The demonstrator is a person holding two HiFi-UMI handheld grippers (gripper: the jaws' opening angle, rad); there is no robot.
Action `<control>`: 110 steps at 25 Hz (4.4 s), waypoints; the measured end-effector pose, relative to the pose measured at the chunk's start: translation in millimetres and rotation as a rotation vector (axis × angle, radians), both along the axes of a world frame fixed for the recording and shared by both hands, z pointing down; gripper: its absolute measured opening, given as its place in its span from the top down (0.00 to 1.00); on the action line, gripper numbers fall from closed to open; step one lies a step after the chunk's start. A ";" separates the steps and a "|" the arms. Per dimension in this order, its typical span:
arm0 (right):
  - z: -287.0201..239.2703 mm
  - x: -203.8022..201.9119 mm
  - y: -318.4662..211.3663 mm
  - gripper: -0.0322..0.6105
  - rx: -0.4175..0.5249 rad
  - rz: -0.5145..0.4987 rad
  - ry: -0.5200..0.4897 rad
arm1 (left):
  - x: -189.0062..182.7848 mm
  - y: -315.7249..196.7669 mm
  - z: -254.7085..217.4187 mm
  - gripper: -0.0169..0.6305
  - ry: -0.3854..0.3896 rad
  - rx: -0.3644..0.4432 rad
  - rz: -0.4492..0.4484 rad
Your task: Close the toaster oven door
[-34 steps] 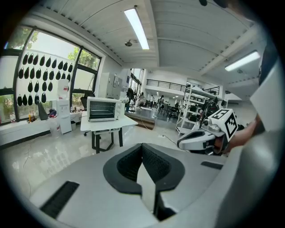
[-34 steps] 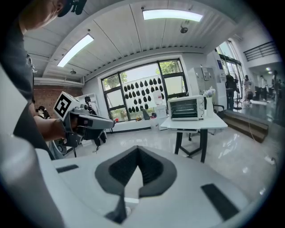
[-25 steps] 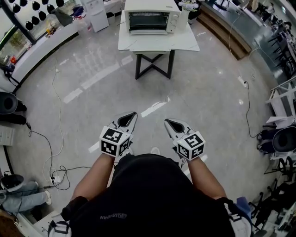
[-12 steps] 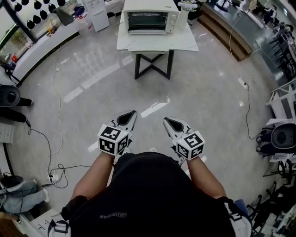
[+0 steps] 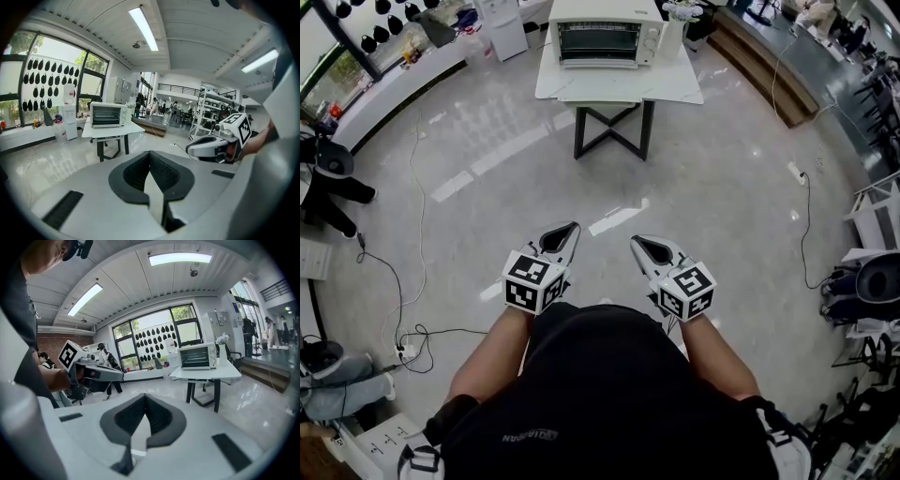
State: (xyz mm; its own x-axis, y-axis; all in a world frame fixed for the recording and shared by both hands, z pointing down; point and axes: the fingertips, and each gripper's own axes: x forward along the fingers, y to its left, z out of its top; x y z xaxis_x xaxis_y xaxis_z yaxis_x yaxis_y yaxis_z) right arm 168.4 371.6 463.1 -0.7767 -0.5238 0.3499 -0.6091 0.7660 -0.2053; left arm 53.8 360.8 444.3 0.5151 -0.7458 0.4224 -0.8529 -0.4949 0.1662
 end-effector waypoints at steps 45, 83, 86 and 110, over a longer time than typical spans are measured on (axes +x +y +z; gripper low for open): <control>10.6 -74.7 -166.7 0.95 -0.064 0.002 0.005 | -67.1 -166.0 17.5 0.97 -0.012 -0.047 0.017; 18.1 -137.0 -317.8 0.95 -0.094 0.138 0.029 | -126.7 -324.7 36.1 0.97 -0.004 -0.073 0.141; 14.3 -138.2 -342.3 0.95 -0.087 0.121 0.015 | -121.8 -345.8 32.9 0.97 -0.012 -0.073 0.133; 2.5 -103.1 -523.1 0.95 -0.035 -0.088 -0.005 | -87.6 -511.6 10.7 0.97 -0.066 -0.021 -0.066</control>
